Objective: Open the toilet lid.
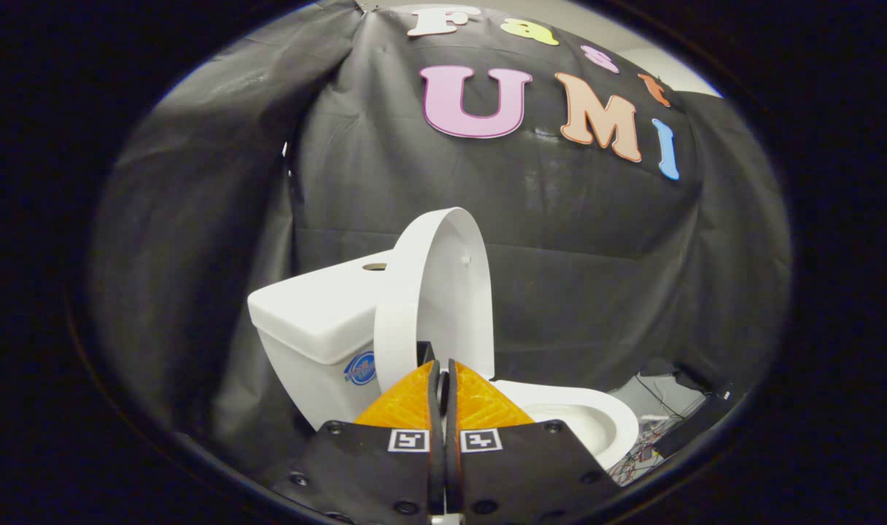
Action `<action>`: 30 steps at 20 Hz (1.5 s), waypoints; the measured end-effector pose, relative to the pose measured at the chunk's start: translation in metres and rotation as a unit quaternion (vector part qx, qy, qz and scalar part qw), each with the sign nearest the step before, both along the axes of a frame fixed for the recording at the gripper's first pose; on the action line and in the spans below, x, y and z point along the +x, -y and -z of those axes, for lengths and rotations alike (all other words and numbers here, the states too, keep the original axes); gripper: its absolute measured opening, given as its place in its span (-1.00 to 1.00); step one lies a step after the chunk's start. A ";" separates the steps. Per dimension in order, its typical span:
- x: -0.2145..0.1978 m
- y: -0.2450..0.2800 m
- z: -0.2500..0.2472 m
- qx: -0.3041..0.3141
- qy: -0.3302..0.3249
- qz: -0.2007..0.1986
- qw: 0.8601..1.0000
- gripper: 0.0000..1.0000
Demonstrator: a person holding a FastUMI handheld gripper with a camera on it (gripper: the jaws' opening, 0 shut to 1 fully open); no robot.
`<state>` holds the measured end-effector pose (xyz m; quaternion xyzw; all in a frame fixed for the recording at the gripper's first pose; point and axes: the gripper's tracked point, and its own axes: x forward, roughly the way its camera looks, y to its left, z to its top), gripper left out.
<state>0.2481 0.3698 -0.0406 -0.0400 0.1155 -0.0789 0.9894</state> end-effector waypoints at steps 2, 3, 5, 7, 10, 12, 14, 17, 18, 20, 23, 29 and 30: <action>0.003 -0.004 -0.002 0.008 0.005 -0.002 1.000 -0.98; 0.003 -0.007 -0.001 0.010 0.003 -0.007 1.000 -0.98; 0.004 -0.012 -0.001 0.017 0.004 -0.020 1.000 -0.97; 0.005 -0.012 -0.002 0.038 0.012 -0.032 0.999 -0.97; 0.008 -0.018 -0.002 0.066 0.020 -0.056 0.996 -0.97; 0.009 -0.021 -0.003 0.061 0.022 -0.060 0.996 -0.97; 0.009 -0.022 -0.004 0.048 0.027 -0.061 0.997 -0.97; 0.009 -0.026 -0.001 0.034 0.031 -0.070 0.996 -0.97; 0.009 -0.028 -0.001 0.033 0.032 -0.076 0.996 -0.97; 0.009 -0.033 0.004 0.047 0.029 -0.101 0.993 -0.82; 0.004 -0.041 -0.002 0.079 0.036 -0.141 0.986 -0.35; -0.021 -0.056 -0.022 0.012 0.075 -0.187 0.979 0.93; -0.026 -0.051 -0.027 0.004 0.083 -0.179 0.980 0.94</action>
